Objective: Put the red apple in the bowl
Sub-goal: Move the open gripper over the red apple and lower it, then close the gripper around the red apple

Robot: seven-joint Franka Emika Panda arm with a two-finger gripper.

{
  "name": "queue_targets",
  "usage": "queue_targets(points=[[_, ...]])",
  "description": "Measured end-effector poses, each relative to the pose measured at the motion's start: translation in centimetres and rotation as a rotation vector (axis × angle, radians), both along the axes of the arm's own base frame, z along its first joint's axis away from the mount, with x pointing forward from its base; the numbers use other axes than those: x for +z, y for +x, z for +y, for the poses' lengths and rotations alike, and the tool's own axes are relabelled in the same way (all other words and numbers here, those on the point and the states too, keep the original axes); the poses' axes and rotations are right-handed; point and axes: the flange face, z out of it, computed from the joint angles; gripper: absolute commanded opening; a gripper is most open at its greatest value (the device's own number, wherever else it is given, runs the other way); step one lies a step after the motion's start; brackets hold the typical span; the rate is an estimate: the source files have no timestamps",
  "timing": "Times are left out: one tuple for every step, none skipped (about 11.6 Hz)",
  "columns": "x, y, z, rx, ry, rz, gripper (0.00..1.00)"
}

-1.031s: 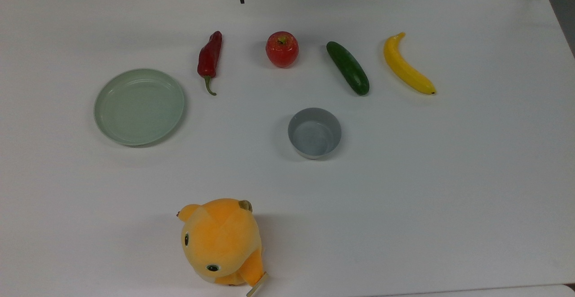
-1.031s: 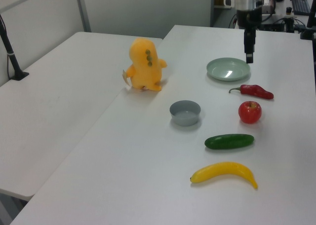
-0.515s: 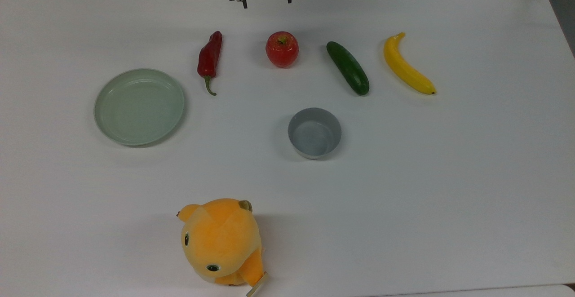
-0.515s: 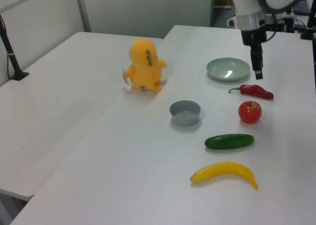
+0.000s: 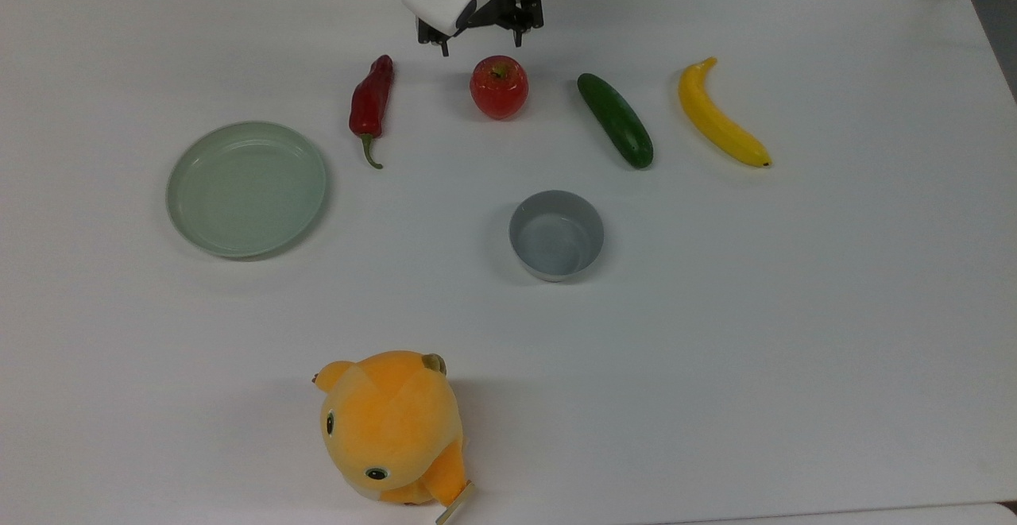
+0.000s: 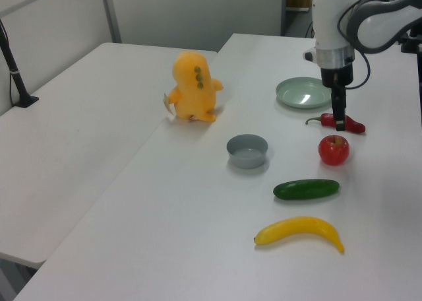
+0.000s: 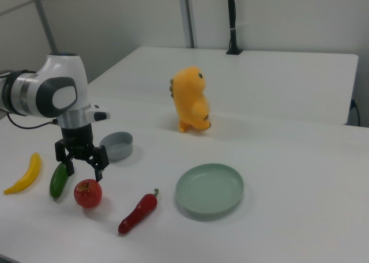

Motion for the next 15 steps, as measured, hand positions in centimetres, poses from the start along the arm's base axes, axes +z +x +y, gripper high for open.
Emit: queue_targets(points=[[-0.6, -0.2, 0.1, 0.003, 0.001, -0.006, 1.00], [-1.1, -0.2, 0.2, 0.003, 0.003, -0.021, 1.00], [-1.7, -0.2, 0.2, 0.002, 0.007, -0.047, 1.00], [-2.2, -0.2, 0.1, 0.001, 0.011, -0.070, 1.00], [-2.9, -0.4, 0.1, 0.000, 0.013, -0.087, 1.00], [-3.6, -0.5, 0.3, -0.001, 0.014, -0.092, 1.00], [-4.2, -0.6, 0.7, -0.002, 0.014, -0.092, 1.00], [-4.9, -0.6, 1.2, -0.009, 0.013, -0.089, 1.00], [-5.6, -0.4, 1.7, -0.024, 0.013, -0.094, 1.00], [-6.3, -0.3, 2.2, -0.036, 0.014, -0.098, 1.00], [-7.1, -0.2, 2.5, -0.044, 0.013, -0.094, 1.00], [-7.6, -0.1, 2.6, -0.047, 0.013, -0.090, 1.00], [-7.8, -0.1, 2.6, -0.047, 0.013, -0.085, 1.00], [-7.9, -0.1, 2.6, -0.047, 0.013, -0.084, 0.90], [-7.9, -0.2, 2.7, -0.046, 0.012, -0.081, 0.71]])
